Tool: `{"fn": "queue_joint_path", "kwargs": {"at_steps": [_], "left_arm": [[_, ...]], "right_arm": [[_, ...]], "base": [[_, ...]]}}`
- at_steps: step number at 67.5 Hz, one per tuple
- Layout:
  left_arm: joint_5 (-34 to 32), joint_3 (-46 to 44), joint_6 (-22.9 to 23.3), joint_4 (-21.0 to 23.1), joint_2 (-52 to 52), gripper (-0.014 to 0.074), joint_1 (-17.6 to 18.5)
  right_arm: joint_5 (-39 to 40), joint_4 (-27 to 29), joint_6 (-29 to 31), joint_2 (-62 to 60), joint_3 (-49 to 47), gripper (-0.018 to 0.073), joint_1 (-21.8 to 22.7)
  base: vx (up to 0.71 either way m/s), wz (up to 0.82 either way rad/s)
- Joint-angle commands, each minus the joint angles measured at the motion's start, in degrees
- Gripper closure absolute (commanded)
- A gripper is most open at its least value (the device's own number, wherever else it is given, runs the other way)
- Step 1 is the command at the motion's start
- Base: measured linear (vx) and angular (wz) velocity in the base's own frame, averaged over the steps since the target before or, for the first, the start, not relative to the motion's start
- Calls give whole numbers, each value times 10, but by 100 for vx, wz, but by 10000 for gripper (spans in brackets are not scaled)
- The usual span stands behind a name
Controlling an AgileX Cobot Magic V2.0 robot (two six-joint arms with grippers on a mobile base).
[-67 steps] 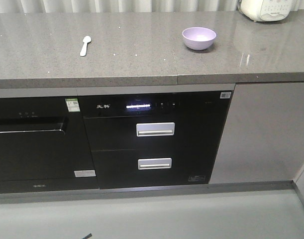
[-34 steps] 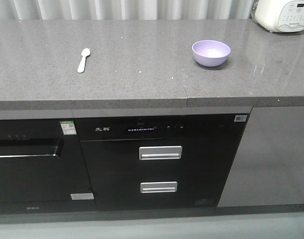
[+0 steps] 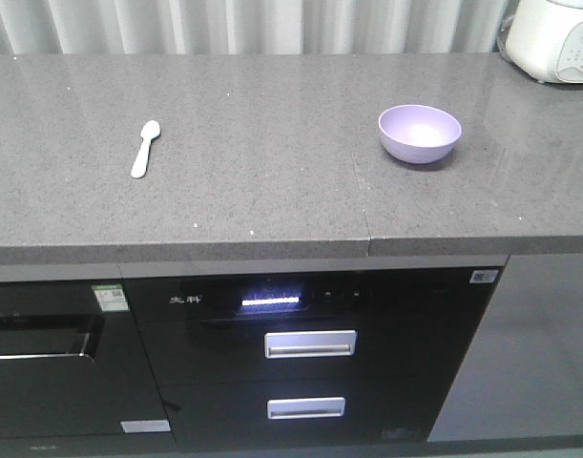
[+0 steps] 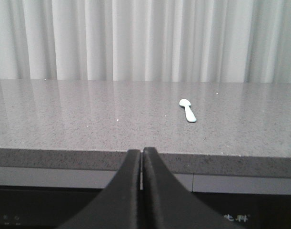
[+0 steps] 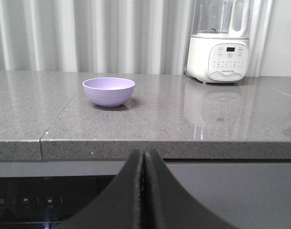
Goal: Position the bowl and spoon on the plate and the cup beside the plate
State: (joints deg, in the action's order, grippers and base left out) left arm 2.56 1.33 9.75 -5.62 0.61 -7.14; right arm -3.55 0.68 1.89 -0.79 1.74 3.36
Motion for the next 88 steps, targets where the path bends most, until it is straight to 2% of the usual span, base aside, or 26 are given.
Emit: {"fn": "queue_joint_path", "kwargs": {"at_steps": [1, 88], "left_arm": [[-40, -11, 7, 4, 8, 603, -1], [-40, -11, 7, 4, 8, 603, -1]], "right_arm": [[39, -3, 3, -2, 0, 562, 3], [39, -3, 3, -2, 0, 562, 3]], "base": [[21, 1], [17, 1]]}}
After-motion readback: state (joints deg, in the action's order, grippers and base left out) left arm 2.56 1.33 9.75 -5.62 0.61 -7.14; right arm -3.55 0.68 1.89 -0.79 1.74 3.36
